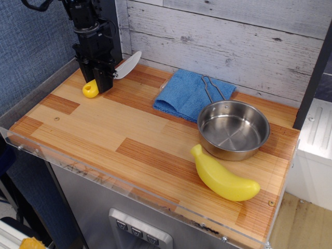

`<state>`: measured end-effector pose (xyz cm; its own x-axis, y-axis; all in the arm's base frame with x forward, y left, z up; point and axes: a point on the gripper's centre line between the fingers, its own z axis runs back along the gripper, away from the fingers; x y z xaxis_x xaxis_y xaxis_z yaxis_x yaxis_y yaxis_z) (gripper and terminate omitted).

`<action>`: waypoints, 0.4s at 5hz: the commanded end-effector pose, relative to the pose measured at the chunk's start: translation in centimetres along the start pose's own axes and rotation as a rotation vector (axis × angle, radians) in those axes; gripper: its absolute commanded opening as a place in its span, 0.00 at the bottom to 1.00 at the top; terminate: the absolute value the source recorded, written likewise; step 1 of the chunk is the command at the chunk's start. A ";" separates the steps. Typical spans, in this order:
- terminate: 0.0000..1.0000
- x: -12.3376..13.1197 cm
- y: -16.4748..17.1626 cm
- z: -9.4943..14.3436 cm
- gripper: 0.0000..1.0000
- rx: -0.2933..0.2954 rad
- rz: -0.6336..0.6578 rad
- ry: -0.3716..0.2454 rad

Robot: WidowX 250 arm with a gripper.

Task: Pick up the knife and place it on the left of the blue cloth

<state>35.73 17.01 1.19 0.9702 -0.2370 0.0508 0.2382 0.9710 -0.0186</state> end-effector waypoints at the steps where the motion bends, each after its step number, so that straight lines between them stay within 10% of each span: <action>1: 0.00 -0.5 1.0 1.3 1.00 0.010 0.004 -0.028; 2: 0.00 -0.4 0.7 1.6 1.00 0.016 -0.001 -0.026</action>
<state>35.46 16.98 1.16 0.9703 -0.2379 0.0435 0.2395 0.9702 -0.0374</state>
